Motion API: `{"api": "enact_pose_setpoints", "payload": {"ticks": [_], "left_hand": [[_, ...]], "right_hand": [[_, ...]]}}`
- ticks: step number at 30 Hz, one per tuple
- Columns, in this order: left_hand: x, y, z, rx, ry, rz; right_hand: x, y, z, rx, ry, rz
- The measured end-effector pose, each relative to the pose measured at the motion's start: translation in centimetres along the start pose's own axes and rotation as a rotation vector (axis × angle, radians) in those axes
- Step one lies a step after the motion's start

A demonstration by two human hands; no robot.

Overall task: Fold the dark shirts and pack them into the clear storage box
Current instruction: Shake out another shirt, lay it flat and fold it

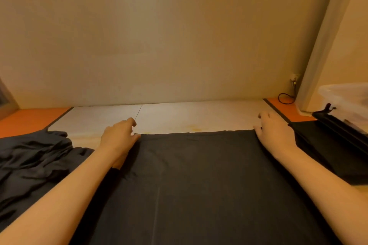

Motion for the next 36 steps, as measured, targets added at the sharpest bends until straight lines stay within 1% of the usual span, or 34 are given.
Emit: {"api": "enact_pose_setpoints", "payload": {"ticks": [2, 4, 6, 8, 10, 12, 15, 17, 19, 23, 25, 27, 28, 30, 32, 33, 36], "left_hand": [[-1.5, 1.7, 1.7, 0.072, 0.031, -0.015], [-2.9, 3.9, 5.2, 0.201, 0.046, 0.078], [-3.9, 5.9, 10.6, 0.353, -0.009, 0.225], [-4.4, 6.9, 17.0, 0.441, -0.112, 0.301], [-4.5, 7.0, 22.5, 0.489, -0.214, 0.315], [-4.1, 6.7, 26.4, 0.534, -0.291, 0.251], [-3.6, 5.8, 29.5, 0.542, -0.338, 0.126], [-3.5, 5.2, 30.6, 0.531, -0.328, 0.125], [-3.9, 4.9, 31.7, 0.510, -0.285, 0.149], [-3.7, 4.2, 34.5, 0.538, -0.153, 0.077], [-3.6, 3.6, 35.5, 0.583, -0.018, 0.067], [-3.5, 3.0, 36.1, 0.638, 0.111, 0.073], [-3.5, 2.8, 36.4, 0.655, 0.146, 0.086], [-3.6, 2.6, 36.9, 0.703, 0.188, 0.126], [-4.0, 2.3, 37.3, 0.738, 0.177, 0.190], [-4.4, 2.1, 37.3, 0.735, 0.174, 0.219], [-6.8, 1.2, 36.4, 0.650, 0.221, 0.245]], "right_hand": [[-1.6, -0.9, 1.3, -0.123, 0.013, -0.019], [-4.0, -1.9, 4.0, -0.268, -0.023, -0.013], [-6.5, -2.4, 8.1, -0.396, -0.092, -0.012], [-8.6, -2.1, 13.1, -0.479, -0.222, -0.034], [-10.3, -1.0, 17.9, -0.517, -0.376, -0.045], [-11.1, 0.4, 21.7, -0.534, -0.497, -0.065], [-11.2, 2.6, 25.4, -0.508, -0.598, -0.043], [-11.4, 3.6, 27.0, -0.490, -0.635, 0.015], [-11.6, 4.4, 28.3, -0.489, -0.629, 0.033], [-11.8, 5.3, 31.2, -0.470, -0.500, 0.069], [-12.0, 5.7, 32.5, -0.482, -0.356, 0.036], [-12.4, 6.3, 33.8, -0.595, -0.191, -0.090], [-12.4, 6.7, 34.3, -0.664, -0.100, -0.118], [-13.4, 7.1, 34.9, -0.725, 0.017, -0.148], [-14.1, 7.4, 35.0, -0.728, 0.012, -0.153], [-14.4, 7.6, 34.7, -0.703, -0.032, -0.145], [-15.0, 8.0, 33.1, -0.663, -0.108, -0.181]]}}
Point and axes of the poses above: each hand's wrist, its own z-axis away from the middle knuckle, its own x-axis out of the palm, y = z × x, the point moved 4 cm from there along -z, towards the middle knuckle, and after that the axes turned 5 degrees about x, right-handed, at the moved point
